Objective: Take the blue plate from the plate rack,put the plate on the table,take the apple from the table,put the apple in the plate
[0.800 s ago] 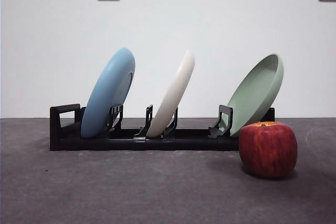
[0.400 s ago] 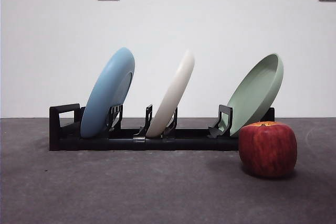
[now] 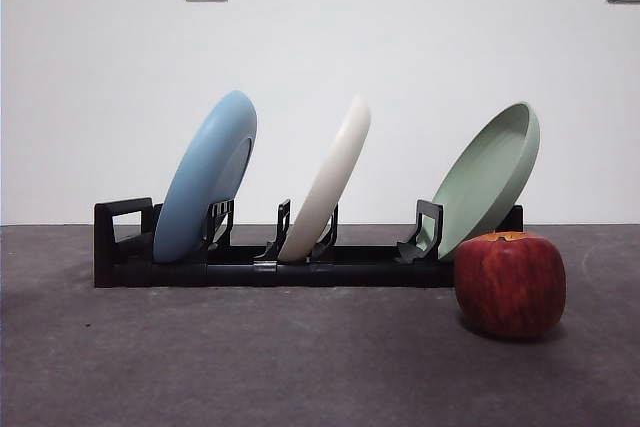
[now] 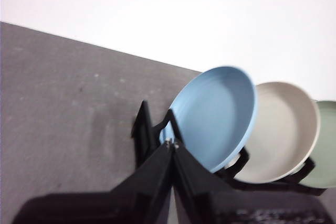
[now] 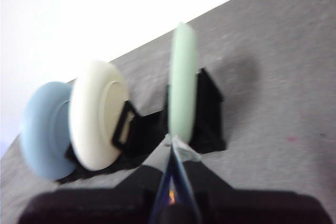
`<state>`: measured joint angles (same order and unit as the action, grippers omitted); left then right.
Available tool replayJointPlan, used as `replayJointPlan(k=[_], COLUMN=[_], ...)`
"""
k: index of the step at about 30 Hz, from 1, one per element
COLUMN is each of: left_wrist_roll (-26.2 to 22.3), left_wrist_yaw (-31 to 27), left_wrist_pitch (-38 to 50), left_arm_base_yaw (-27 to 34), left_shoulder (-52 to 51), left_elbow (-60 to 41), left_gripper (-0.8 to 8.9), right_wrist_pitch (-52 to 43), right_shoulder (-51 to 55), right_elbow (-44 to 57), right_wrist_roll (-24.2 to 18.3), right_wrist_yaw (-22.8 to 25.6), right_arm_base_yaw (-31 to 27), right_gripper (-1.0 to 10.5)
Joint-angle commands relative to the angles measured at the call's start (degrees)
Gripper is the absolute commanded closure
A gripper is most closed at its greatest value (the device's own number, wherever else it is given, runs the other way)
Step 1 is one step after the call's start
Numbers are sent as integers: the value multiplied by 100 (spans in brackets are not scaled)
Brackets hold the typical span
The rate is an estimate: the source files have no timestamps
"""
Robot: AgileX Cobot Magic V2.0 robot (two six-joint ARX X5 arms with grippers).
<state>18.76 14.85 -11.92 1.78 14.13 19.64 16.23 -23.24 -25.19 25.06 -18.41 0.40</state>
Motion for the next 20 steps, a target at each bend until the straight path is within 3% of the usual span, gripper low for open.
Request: replayJointPlan(k=[1,9,14,17,20], left_wrist_roll=[-197,-774,-1266,-1322,-1283], left_wrist_yaw=[446,1827,2120,2153,2155], left_wrist_pitch=[-13,-1067,-1978,-2127,-2111], left_arm_base_yaw=[15,13,-22,-79,-160], left_shoulder=[555,2315,3228,3567,3814], left_elbow=[466,1969,2754,2999,3128], left_gripper=[821,821,793,559,391], right_wrist_pitch=[133,1311,2098,2251,2271], right_shoulder=[-527,-1875,-2485,-2697,-2800], right_elbow=[-490,-1985,-2671,-2874,-2942], right_wrist_roll=[-293,-1482,-2033,-2059,-2055], right_wrist_yaw=[-352,-1023,-1019,-1016,-1016], right_arm_base_yaw=[4,9,13,13,13], right_gripper=[957,946,941,836,558])
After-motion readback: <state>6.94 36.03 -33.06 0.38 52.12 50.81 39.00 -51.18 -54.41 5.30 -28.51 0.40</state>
